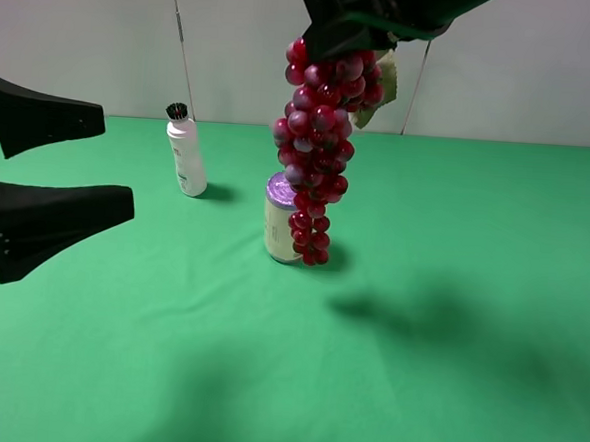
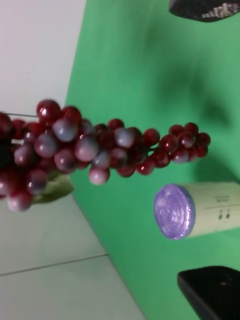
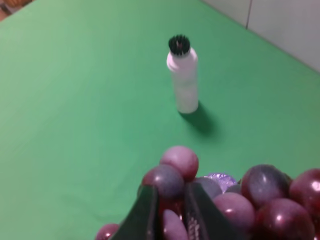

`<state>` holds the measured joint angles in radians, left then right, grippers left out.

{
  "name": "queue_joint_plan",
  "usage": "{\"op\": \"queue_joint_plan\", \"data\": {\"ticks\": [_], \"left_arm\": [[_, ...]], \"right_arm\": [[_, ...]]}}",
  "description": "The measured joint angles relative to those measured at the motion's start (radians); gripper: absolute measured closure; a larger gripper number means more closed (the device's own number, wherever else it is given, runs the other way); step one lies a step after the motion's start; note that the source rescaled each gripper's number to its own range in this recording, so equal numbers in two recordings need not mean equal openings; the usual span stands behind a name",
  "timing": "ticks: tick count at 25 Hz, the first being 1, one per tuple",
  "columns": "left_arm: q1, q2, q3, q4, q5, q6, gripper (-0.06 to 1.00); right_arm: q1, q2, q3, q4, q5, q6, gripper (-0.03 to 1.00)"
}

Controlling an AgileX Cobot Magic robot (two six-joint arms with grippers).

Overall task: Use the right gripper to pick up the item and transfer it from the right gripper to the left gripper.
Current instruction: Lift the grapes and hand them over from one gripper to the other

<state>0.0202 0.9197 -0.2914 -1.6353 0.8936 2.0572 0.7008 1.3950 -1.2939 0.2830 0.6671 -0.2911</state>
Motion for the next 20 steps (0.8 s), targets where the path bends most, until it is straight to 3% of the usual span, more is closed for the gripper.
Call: {"op": "queue_joint_plan", "data": {"ticks": [6, 14, 20], "left_arm": [[-0.026, 0.075, 0.0, -0.08, 0.024, 0.108, -0.03], [-0.292, 0.197, -0.044, -0.088, -0.178, 0.214, -0.03], [-0.313, 0.214, -0.126, -0.091, -0.205, 0.219, -0.03]], "right_arm": [[0.0, 0.018, 0.001, 0.022, -0.009, -0.015, 0.97], [0.0, 0.024, 0.001, 0.034, -0.022, -0.026, 0.97], [0.0, 0.025, 0.001, 0.034, -0.006, -0.026, 0.97]]}}
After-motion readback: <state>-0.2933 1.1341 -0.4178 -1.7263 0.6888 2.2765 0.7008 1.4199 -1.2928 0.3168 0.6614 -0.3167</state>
